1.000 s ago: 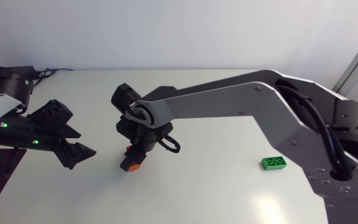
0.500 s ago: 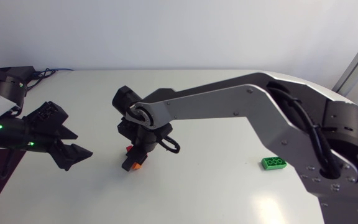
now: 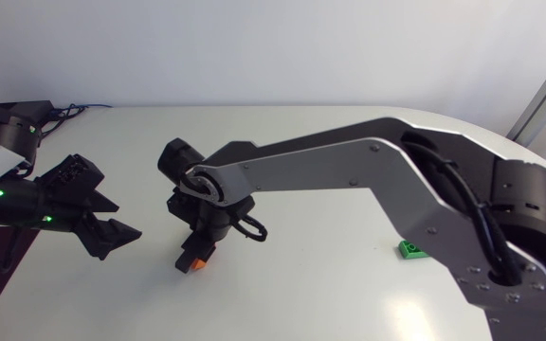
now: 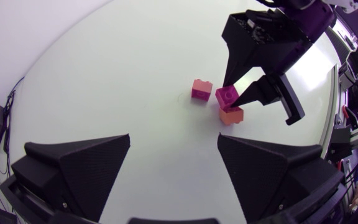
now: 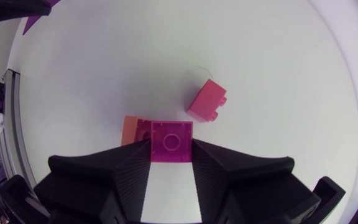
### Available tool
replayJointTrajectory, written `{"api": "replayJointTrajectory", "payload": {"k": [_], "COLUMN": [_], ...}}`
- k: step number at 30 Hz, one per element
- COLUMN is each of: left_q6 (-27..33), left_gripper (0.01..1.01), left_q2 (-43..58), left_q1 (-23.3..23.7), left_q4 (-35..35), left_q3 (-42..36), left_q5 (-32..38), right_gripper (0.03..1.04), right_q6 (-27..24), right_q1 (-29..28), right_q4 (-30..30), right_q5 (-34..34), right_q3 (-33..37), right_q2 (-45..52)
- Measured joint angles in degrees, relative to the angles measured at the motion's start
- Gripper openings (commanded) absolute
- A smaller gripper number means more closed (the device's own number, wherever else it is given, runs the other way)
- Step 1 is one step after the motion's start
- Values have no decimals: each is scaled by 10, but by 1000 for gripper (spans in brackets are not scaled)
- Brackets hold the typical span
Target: Sort duplo bricks by size, large to the right and small to the left
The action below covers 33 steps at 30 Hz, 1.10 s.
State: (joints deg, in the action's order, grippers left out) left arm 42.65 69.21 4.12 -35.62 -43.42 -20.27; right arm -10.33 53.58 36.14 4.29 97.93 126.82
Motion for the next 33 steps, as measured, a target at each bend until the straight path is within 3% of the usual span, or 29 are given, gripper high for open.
{"api": "replayJointTrajectory", "payload": {"k": [4, 5, 22, 27, 29, 33], "left_q6": [0, 0, 0, 0, 0, 0], "left_gripper": [979, 979, 979, 979, 979, 979], "left_q2": [0, 0, 0, 0, 0, 0], "left_q1": [-3, -5, -10, -10, -10, -8], "left_q4": [0, 0, 0, 0, 0, 0], "left_q3": [0, 0, 0, 0, 0, 0], "left_q5": [0, 0, -2, -2, -2, -2], "right_gripper": [879, 902, 898, 510, 416, 330], "right_q6": [0, 0, 0, -15, -24, -39], "right_q1": [-3, -3, -4, 14, 24, 44], "right_q4": [4, 6, 7, 6, 6, 6], "right_q5": [0, 0, 1, 26, 36, 50], "right_q3": [0, 0, -23, -45, -47, -47], "right_q2": [2, 2, -40, -67, -69, -69]}}
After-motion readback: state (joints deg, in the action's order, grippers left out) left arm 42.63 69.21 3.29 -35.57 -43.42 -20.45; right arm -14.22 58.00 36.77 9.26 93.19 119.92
